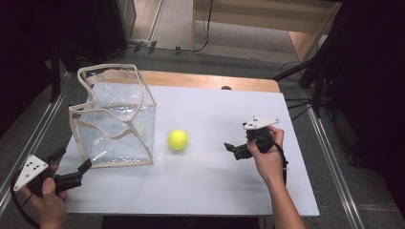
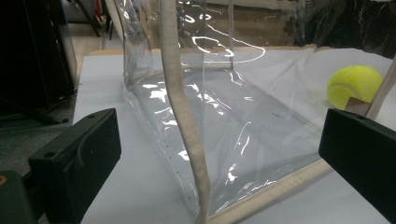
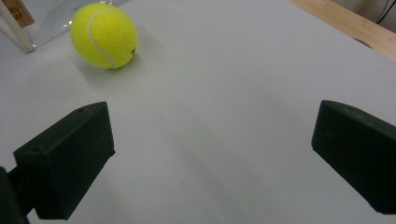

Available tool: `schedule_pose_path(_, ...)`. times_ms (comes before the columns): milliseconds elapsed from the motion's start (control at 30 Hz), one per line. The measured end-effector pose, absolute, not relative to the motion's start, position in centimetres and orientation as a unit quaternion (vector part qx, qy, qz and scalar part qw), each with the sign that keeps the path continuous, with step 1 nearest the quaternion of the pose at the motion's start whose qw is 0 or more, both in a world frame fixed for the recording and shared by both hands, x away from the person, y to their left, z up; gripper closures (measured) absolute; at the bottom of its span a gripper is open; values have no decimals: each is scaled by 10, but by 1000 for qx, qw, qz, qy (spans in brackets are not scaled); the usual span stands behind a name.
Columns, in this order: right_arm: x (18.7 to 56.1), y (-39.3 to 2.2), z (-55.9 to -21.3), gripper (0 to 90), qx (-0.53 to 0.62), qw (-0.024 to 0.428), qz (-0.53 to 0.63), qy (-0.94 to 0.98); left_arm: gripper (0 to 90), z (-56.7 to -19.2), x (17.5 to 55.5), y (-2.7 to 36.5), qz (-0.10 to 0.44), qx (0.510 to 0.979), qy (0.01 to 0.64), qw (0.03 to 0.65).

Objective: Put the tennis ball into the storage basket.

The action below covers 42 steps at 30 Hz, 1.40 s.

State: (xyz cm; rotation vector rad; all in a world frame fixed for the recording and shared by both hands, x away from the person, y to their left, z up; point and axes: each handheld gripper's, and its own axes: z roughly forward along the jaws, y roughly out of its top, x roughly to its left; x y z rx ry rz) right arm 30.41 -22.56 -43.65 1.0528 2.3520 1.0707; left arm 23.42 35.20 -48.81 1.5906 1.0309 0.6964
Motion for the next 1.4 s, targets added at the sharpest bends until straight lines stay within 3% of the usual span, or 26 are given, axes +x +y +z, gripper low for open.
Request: schedule_pose_path(1400, 343, -154, -428, 0, 312, 134, 343, 876, 0, -488, 234, 352, 290, 665, 431, 537)
